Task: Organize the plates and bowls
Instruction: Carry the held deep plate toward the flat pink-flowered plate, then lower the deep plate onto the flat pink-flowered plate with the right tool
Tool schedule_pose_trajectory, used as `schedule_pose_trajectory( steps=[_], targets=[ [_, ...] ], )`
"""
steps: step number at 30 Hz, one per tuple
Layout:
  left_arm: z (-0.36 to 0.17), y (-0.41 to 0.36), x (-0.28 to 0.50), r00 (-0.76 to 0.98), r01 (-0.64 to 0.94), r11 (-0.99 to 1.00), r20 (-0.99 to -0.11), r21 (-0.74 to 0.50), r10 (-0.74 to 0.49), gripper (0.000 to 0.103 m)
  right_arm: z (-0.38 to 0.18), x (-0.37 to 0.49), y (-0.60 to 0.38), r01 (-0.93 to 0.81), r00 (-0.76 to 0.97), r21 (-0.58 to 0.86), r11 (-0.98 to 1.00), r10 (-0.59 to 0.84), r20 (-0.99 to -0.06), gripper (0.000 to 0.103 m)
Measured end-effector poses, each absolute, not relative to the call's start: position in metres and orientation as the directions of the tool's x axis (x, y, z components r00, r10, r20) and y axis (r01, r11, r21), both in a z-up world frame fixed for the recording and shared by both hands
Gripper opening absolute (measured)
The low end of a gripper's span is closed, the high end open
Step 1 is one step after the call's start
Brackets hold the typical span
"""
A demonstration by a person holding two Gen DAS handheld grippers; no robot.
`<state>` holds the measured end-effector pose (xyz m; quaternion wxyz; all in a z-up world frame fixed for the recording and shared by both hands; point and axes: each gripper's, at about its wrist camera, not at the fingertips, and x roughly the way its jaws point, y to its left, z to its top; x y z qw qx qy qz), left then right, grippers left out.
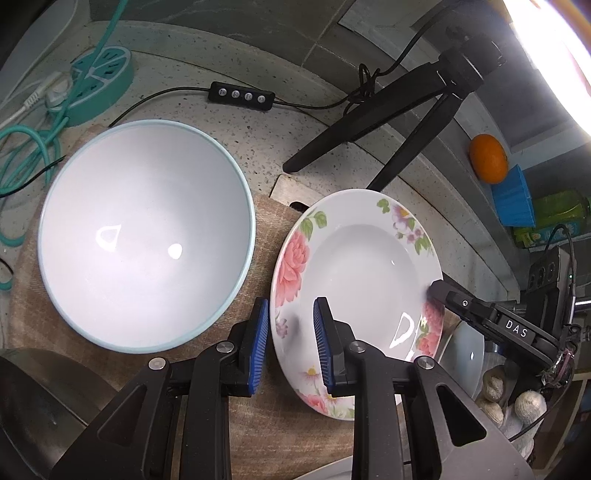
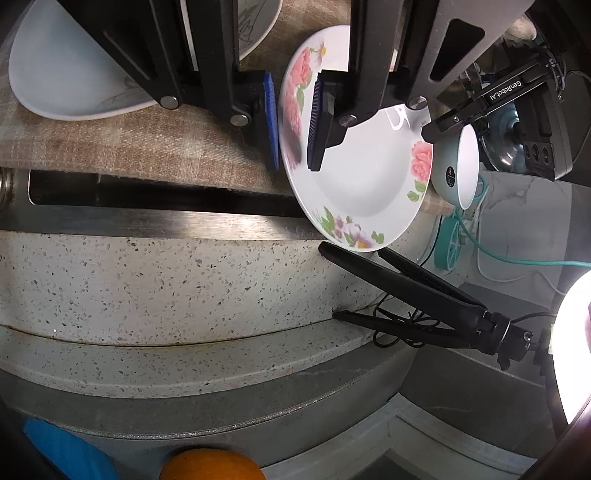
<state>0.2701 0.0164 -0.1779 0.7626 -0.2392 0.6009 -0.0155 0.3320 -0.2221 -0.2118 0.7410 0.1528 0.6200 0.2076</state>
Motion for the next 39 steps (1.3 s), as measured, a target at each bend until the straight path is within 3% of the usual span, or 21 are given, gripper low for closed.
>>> schedule_pose_trajectory(
  steps=[6,39],
  targets=[
    [-0.180,0.015,0.271,0.283,-0.253,0.897,-0.915,-0.361,-0.288,0.017,-0.212,0.331,-0.223,-0.110,0.147,0.477,0.872,0.488,-0.860,0.012],
    [-0.145,0.015,0.243,0.316,-0.226,0.890,-0.894,-0.395,-0.317,0.017,-0.175,0.282,-0.233,-0.111,0.187,0.472,0.874,0.485,-0.854,0.012]
  ],
)
